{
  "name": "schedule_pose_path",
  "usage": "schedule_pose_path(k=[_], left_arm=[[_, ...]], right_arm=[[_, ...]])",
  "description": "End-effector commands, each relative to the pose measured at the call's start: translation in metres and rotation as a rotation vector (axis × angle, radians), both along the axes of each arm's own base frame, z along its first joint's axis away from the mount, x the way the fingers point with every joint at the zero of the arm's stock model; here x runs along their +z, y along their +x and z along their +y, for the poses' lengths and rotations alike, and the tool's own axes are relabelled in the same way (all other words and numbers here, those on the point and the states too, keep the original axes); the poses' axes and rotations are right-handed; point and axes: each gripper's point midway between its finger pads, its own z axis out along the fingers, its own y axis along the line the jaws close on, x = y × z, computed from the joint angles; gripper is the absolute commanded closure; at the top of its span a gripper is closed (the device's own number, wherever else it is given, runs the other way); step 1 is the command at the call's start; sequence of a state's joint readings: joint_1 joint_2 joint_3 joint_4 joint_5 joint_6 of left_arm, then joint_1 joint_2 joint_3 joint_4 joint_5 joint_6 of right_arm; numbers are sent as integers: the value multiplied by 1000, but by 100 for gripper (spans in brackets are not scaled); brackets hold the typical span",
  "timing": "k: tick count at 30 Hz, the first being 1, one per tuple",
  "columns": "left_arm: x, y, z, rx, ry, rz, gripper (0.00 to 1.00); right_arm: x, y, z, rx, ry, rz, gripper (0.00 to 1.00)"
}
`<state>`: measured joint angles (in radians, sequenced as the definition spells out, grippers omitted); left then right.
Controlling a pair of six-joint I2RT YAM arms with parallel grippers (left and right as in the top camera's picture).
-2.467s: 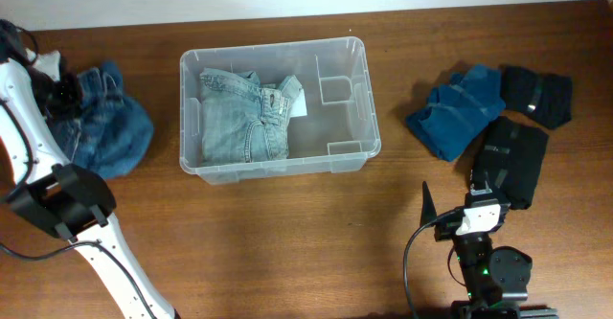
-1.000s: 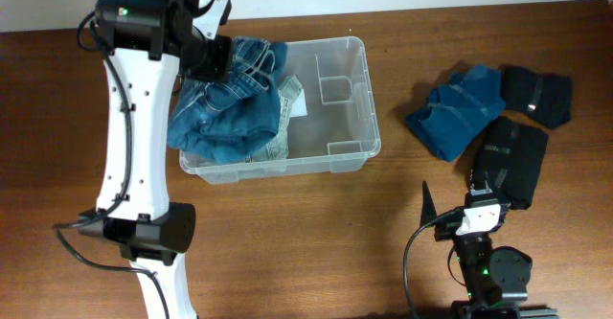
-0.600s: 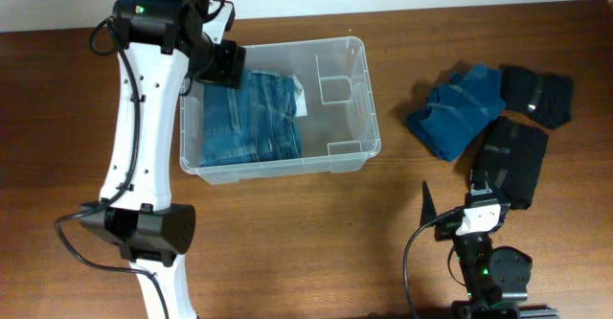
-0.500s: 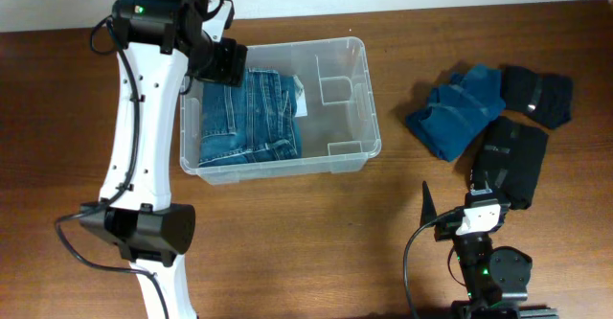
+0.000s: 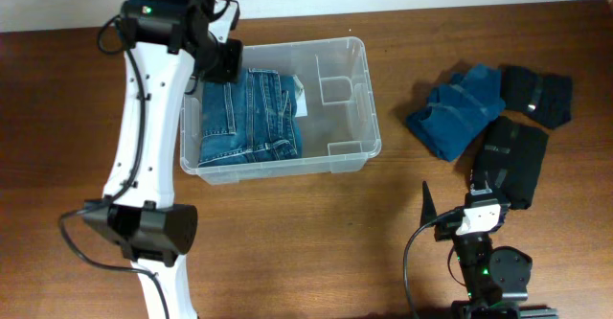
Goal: Pack container
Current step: 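Carry the dark-blue jeans with the left gripper onto the bin's left side, then open the left gripper and raise it above the bin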
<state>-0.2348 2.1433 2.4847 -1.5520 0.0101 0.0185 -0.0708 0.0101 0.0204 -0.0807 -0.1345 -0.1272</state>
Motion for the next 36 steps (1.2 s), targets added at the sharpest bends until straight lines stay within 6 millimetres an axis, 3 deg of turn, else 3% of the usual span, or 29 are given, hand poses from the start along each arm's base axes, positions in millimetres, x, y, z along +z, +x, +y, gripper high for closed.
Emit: schedule_pose_path(k=[1, 11, 16, 18, 21, 25, 27, 28, 33, 34, 36], left_arm=[[-50, 6, -3, -18, 36, 105, 87], [-151, 3, -6, -23, 46, 224, 87], [-180, 0, -4, -22, 51, 240, 86], [-180, 0, -4, -22, 51, 239, 86], [-155, 8, -6, -23, 43, 207, 82], [-90, 17, -4, -26, 31, 133, 69], [-45, 19, 5, -21, 51, 59, 44], [-30, 20, 11, -10, 63, 29, 37], [39, 18, 45, 67, 58, -123, 13], [48, 18, 55, 88, 53, -143, 5], [58, 18, 69, 119, 33, -169, 1]], right_arm=[[-3, 0, 0, -3, 11, 5, 2], [-3, 0, 0, -3, 11, 5, 2], [-3, 0, 0, -3, 11, 5, 2], [-3, 0, 0, -3, 11, 5, 2], [-3, 0, 0, -3, 11, 5, 2], [-3, 0, 0, -3, 11, 5, 2], [-3, 0, 0, -3, 11, 5, 2], [-3, 0, 0, -3, 11, 5, 1], [-3, 0, 0, -3, 11, 5, 2], [-3, 0, 0, -3, 11, 5, 2], [-3, 0, 0, -3, 11, 5, 2]])
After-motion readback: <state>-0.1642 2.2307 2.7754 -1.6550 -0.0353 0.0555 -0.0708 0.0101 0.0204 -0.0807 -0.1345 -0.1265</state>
